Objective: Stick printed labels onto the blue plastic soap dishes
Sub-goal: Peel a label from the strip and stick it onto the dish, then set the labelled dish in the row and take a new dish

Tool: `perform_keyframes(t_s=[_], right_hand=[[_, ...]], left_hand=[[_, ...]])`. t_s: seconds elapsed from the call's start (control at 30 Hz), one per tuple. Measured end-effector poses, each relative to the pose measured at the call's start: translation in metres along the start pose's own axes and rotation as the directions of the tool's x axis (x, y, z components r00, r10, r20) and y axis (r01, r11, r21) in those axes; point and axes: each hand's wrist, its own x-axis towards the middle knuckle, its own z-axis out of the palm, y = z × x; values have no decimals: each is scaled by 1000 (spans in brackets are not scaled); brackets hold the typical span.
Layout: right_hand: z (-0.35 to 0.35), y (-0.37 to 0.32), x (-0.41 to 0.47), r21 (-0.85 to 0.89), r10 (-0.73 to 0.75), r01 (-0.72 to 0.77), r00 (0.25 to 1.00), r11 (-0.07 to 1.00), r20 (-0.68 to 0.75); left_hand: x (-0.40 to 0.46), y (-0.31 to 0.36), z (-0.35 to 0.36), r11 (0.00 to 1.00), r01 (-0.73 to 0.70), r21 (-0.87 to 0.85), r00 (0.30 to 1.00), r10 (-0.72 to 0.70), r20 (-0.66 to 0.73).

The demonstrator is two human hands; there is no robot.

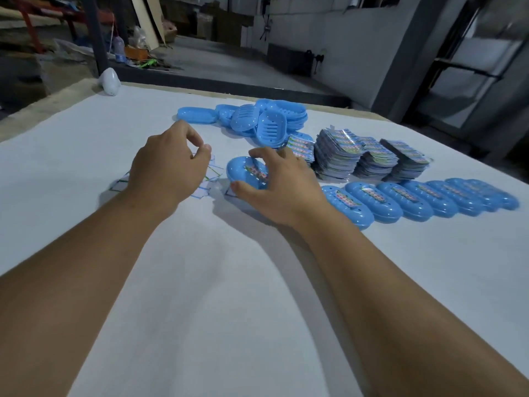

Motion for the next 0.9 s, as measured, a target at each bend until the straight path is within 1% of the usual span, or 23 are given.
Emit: perform_keyframes(t_s=[0.07, 0.17, 0.27, 0.4, 0.9], right_hand=[[-4, 5, -13, -120, 49, -52, 998, 991, -29], [-11, 12, -34, -246, 123, -138, 990, 959, -73], [-17, 19, -47, -335, 184, -192, 981, 922, -58], [-19, 25, -52, -328, 212, -218, 976, 919, -56], [-32, 56, -51, -269, 317, -325, 946, 907, -74]], left_hand=[[-2, 2, -1, 1000, 15, -14, 1000, -15, 17], [-5, 7, -3, 999, 21, -24, 999, -20, 39], [-8, 11, -6, 999, 22, -23, 998, -21, 61], [-11, 16, -9, 1000, 19, -16, 996, -17, 89], [-15, 18, -11, 999, 15, -35, 994, -11, 107]])
